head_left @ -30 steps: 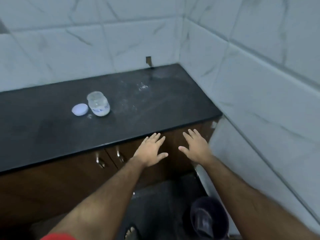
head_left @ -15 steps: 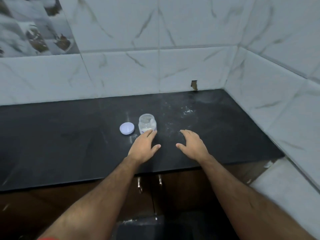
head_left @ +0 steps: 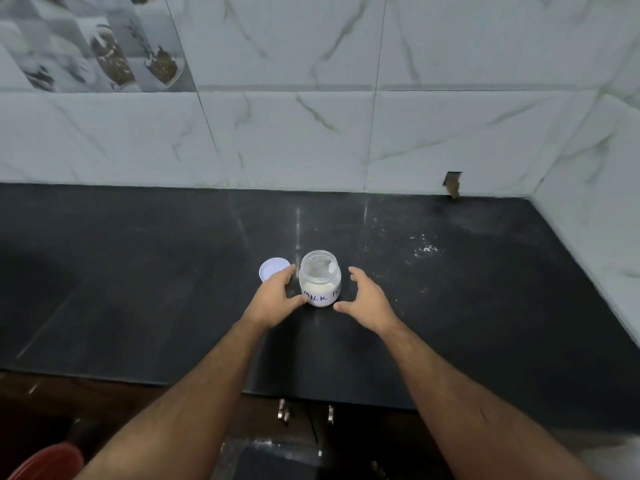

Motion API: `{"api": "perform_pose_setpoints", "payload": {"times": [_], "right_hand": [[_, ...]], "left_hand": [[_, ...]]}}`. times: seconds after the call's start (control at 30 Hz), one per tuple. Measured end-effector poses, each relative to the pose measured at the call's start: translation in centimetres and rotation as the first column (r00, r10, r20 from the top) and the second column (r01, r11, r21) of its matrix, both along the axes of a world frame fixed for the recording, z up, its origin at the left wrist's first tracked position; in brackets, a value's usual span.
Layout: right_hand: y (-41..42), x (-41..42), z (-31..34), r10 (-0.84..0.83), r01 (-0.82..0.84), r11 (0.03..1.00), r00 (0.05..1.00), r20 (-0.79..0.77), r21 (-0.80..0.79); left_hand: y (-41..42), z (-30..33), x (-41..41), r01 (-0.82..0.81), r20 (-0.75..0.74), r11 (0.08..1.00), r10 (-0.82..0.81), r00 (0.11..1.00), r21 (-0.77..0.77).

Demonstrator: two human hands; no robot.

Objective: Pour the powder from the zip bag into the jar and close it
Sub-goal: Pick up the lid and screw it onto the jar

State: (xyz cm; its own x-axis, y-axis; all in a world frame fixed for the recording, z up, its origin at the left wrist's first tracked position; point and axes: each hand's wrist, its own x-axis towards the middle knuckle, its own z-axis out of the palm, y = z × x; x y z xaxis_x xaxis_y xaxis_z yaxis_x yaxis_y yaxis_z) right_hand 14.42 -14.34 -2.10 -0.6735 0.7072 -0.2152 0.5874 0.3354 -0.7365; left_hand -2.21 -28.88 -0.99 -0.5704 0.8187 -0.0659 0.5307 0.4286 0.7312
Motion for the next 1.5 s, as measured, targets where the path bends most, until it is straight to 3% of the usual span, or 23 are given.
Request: {"api": "perform_pose_setpoints", "payload": {"times": [0.1, 0.27, 0.6, 0.73, 0.8, 0.93, 1.07, 1.17, 1.33, 1.5], "right_hand": [[1.5, -1.4, -1.1, 0.093, -0.093, 0.995, 0.996, -0.008, -0.041], [2.3, -2.5, -2.3, 0.144, -0.151, 0.985, 0.986, -0.083, -0.078], [3.9, -3.1, -0.8, 0.001, -0.065, 0.977, 0.953, -0.304, -0.201], [4.1, -4.1, 0.3, -0.135, 0.059, 0.974, 0.927, -0.35, -0.221], [4.5, -4.1, 0.6, -0.262, 0.173, 0.95, 0.891, -0.37, -0.259], [4.8, -3.3, 1.0, -0.263, 0.196, 0.956, 0.906, -0.333, -0.219], [4.6, -3.1, 1.3, -0.276, 0.213, 0.955, 0.895, -0.351, -0.206], [4.2, -3.3, 1.6, -0.277, 0.209, 0.954, 0.891, -0.359, -0.215], [3.4, -3.2, 1.6, -0.27, 0.2, 0.954, 0.896, -0.352, -0.223], [3.2, -2.7, 1.8, -0.267, 0.189, 0.954, 0.89, -0.369, -0.234]], "left_hand": [[1.2, -0.3, -0.2, 0.025, 0.195, 0.998, -0.036, 0.98, 0.059], [2.9, -0.4, 0.2, 0.024, 0.3, 0.99, -0.065, 0.952, 0.137], [7.0, 2.7, -1.6, 0.009, 0.408, 0.984, -0.082, 0.909, 0.177], [8.2, 3.8, -2.8, 0.062, 0.424, 0.989, -0.115, 0.899, 0.136], [8.0, 3.7, -4.1, -0.023, 0.372, 0.995, -0.017, 0.928, 0.102], [6.8, 2.5, -7.7, -0.144, 0.016, 0.989, 0.144, 0.989, 0.02], [5.6, 1.0, -9.4, -0.064, -0.188, 0.925, -0.008, 0.982, -0.375], [5.1, 0.0, -9.0, 0.0, -0.275, 0.851, -0.17, 0.946, -0.526], [5.5, -1.0, -8.7, -0.027, -0.315, 0.826, -0.184, 0.931, -0.563], [7.3, -0.1, -7.9, -0.062, -0.231, 0.909, -0.039, 0.972, -0.411]]}}
